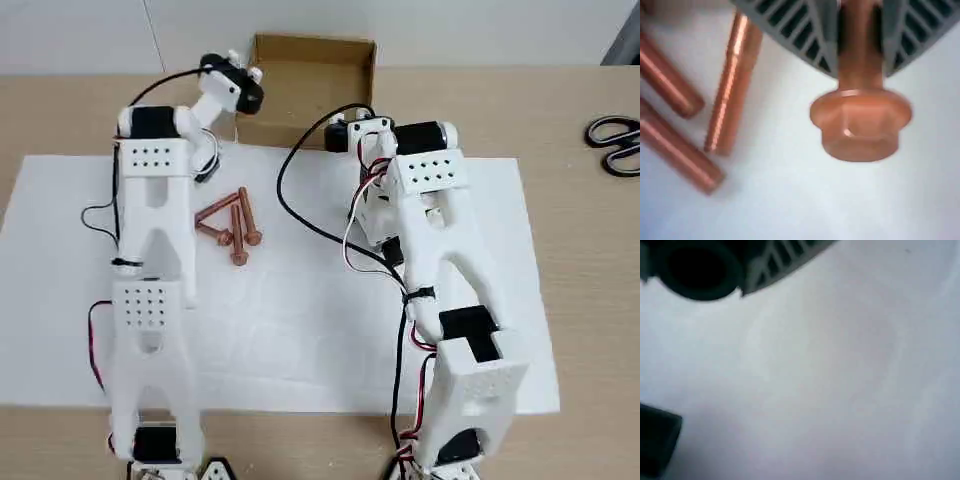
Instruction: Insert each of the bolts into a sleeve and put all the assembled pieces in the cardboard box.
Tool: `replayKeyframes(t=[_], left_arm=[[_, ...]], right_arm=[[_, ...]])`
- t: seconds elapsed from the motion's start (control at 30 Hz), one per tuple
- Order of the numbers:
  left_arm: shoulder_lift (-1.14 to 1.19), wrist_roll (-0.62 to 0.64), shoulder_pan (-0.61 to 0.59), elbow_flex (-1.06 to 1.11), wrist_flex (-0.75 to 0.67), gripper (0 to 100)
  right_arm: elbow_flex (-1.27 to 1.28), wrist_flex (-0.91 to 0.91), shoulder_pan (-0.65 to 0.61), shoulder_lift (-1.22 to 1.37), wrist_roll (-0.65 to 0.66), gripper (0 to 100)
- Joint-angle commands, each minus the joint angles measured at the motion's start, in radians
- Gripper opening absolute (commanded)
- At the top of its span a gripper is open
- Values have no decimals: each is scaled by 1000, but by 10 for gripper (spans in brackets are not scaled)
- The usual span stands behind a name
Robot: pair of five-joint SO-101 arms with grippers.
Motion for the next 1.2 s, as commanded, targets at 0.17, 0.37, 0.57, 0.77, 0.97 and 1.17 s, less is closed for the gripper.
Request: replayKeyframes(t=[0.17,0.37,0.57,0.77,0.97,1.17], left_arm=[[-413,66,-21,541,17,5],[-486,98,-72,803,-66,5],[-519,110,-126,1036,-198,5],[-520,120,-135,1190,-272,5],[-522,120,-135,1264,-272,5],[-539,121,-135,1307,-261,5]], right_arm=[[-23,21,2,-73,5,4],[-23,21,2,-73,5,4],[-23,21,2,-73,5,4],[-23,21,2,-73,5,4],[-23,21,2,-74,5,4],[-23,21,2,-74,5,4]])
